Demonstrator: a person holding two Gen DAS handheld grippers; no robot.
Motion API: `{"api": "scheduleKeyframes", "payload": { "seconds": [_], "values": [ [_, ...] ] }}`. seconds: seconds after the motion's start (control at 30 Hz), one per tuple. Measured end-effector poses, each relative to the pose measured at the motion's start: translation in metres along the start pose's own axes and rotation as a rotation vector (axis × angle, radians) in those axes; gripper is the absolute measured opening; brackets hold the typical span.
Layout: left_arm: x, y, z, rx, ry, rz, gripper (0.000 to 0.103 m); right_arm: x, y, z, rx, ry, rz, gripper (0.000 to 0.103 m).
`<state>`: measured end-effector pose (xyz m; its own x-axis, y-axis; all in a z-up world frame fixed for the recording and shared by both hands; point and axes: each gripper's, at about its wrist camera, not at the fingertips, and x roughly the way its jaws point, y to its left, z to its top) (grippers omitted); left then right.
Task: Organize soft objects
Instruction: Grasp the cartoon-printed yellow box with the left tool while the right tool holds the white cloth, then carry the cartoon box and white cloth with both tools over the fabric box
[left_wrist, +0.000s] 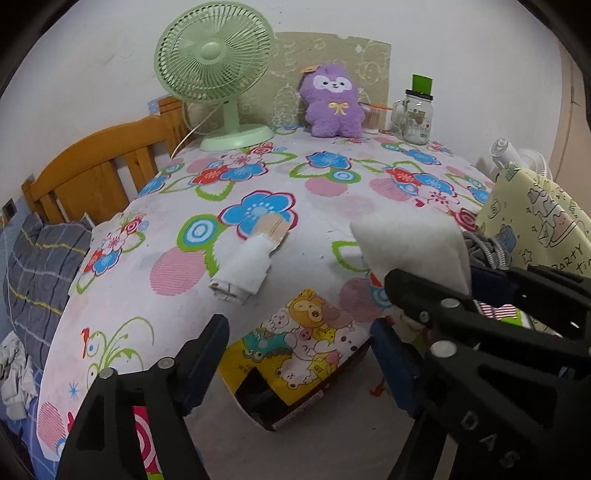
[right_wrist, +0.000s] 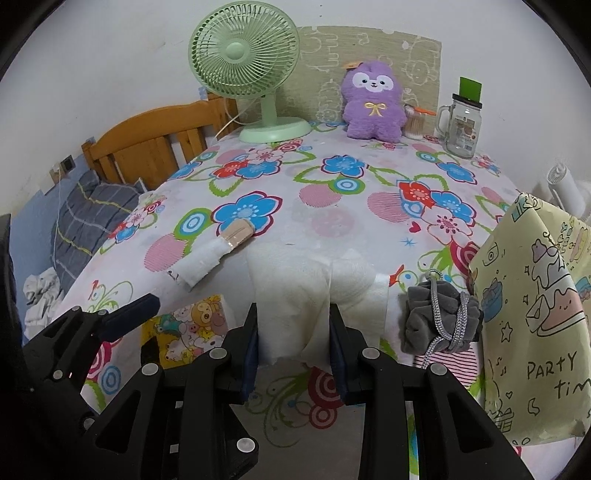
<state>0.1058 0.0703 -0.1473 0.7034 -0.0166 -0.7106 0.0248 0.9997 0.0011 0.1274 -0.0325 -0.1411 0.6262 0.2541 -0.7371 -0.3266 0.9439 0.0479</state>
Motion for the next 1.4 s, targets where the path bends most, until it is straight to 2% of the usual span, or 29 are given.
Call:
{"api": "scheduleKeyframes", "payload": {
  "seconds": [0.27,0.33,0.4,0.5,0.57,0.67,0.97,1.4],
  "values": [
    [0.005,0.005,-0.006,-0.012,0.0,0.006,0.09,0.007,0.007,0.0,-0.014,0.021,-0.004,0.036],
    [0.009,0.008,-0.009,-0.027,0.02,0.015,0.095,0.008,0.008,-0.001,-0.015,0.025,-0.006,0.036],
    [0.013,0.012,-0.011,-0.044,0.048,-0.002,0.094,0.01,0.009,-0.002,-0.015,0.03,-0.006,0.036],
    [0.01,0.014,-0.011,-0.06,0.034,-0.004,0.088,0.011,0.011,-0.002,-0.02,0.034,-0.008,0.036],
    [0.008,0.012,-0.012,-0.048,0.022,0.01,0.069,0.011,0.011,-0.002,-0.021,0.036,-0.007,0.036],
    [0.007,0.011,-0.01,-0.044,0.025,-0.008,0.061,0.011,0.011,-0.002,-0.021,0.037,-0.008,0.036],
    [0.001,0.005,-0.009,-0.044,0.015,-0.028,0.052,0.003,0.008,-0.002,-0.018,0.022,-0.018,0.036],
    [-0.031,-0.008,0.011,-0.03,-0.058,-0.028,0.052,-0.032,0.003,0.006,-0.013,-0.048,-0.031,0.036]
  ]
}}
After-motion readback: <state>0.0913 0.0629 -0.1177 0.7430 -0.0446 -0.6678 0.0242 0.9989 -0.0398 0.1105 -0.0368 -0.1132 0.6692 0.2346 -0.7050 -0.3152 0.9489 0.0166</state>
